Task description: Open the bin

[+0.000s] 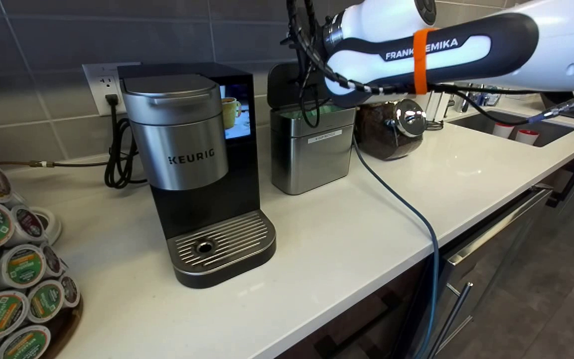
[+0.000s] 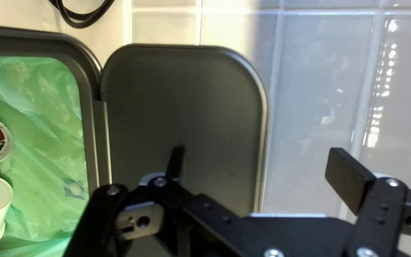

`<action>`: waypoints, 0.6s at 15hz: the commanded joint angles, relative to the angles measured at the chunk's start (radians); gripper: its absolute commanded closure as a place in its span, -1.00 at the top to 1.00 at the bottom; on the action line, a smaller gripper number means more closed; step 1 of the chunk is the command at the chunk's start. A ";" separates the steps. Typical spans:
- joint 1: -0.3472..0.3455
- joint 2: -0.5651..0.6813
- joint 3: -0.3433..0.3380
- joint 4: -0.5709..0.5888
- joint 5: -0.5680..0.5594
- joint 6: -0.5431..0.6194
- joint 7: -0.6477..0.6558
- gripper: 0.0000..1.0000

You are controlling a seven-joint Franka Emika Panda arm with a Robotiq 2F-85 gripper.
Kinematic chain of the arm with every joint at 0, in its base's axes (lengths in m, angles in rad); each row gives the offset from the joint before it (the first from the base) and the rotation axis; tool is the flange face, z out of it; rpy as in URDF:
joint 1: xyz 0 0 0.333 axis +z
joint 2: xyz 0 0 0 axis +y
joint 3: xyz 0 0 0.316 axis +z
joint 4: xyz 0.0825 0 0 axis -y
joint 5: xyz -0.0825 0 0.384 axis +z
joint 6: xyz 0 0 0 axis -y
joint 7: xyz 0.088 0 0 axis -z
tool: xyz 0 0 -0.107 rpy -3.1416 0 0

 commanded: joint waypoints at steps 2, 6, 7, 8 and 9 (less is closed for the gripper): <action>-0.005 0.137 -0.155 0.151 -0.023 -0.039 0.178 1.00; -0.014 0.189 -0.245 0.211 -0.034 -0.077 0.268 1.00; -0.017 0.200 -0.262 0.225 -0.038 -0.091 0.285 1.00; -0.020 0.209 -0.279 0.240 -0.042 -0.107 0.306 1.00; -0.022 0.216 -0.293 0.251 -0.047 -0.116 0.321 1.00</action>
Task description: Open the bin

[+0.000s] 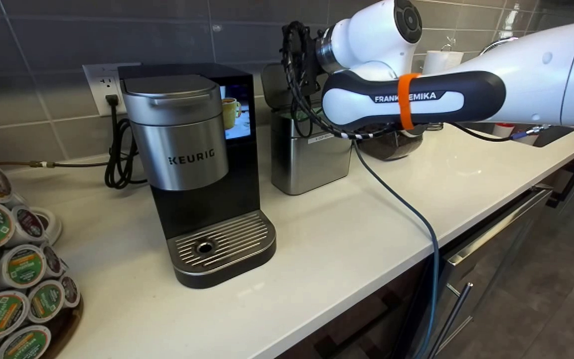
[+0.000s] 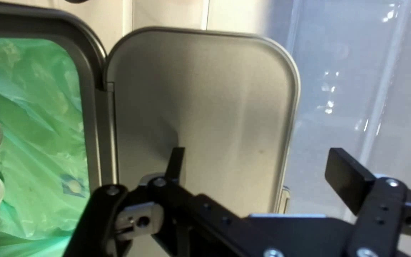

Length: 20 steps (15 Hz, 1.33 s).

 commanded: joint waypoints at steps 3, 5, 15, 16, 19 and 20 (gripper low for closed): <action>-0.026 0.057 -0.072 0.109 -0.028 -0.083 0.122 1.00; -0.024 0.031 -0.052 0.089 -0.015 -0.080 0.092 1.00; -0.218 -0.257 0.500 0.027 0.036 -0.395 -0.610 1.00; -0.228 -0.298 0.518 -0.019 0.062 -0.444 -0.678 1.00; -0.254 -0.388 0.529 -0.128 0.067 -0.596 -0.755 1.00; -0.256 -0.418 0.523 -0.175 0.058 -0.638 -0.774 1.00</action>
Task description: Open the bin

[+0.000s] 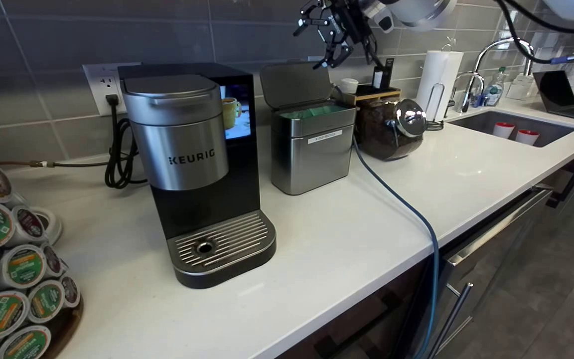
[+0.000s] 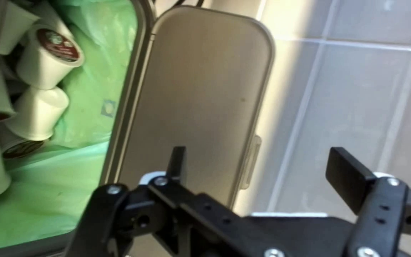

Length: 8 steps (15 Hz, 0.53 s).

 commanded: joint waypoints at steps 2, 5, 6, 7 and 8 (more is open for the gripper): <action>-0.016 -0.183 0.027 -0.271 0.025 -0.180 -0.145 1.00; -0.025 -0.266 0.027 -0.395 0.040 -0.233 -0.213 1.00; -0.029 -0.294 0.033 -0.436 0.057 -0.234 -0.235 1.00; -0.031 -0.187 0.009 -0.280 0.022 -0.214 -0.168 1.00; -0.033 -0.213 0.012 -0.317 0.029 -0.219 -0.186 1.00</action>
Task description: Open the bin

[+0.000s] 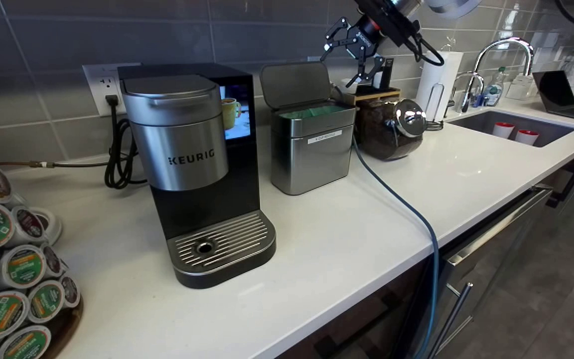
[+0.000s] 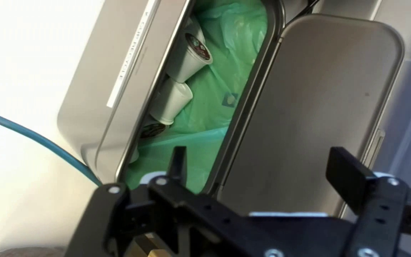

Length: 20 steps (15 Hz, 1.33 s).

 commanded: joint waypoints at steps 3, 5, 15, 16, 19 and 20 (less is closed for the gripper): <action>-0.072 -0.056 0.132 -0.059 -0.095 0.021 0.016 1.00; 0.011 -0.055 0.009 -0.099 -0.006 0.033 -0.045 1.00; -0.027 -0.350 0.039 -0.554 0.091 0.232 -0.337 1.00; -0.043 -0.398 0.050 -0.595 0.110 0.199 -0.407 1.00; -0.076 -0.553 0.047 -0.728 0.131 0.056 -0.575 1.00; -0.177 -0.611 0.148 -0.770 0.086 0.019 -0.595 1.00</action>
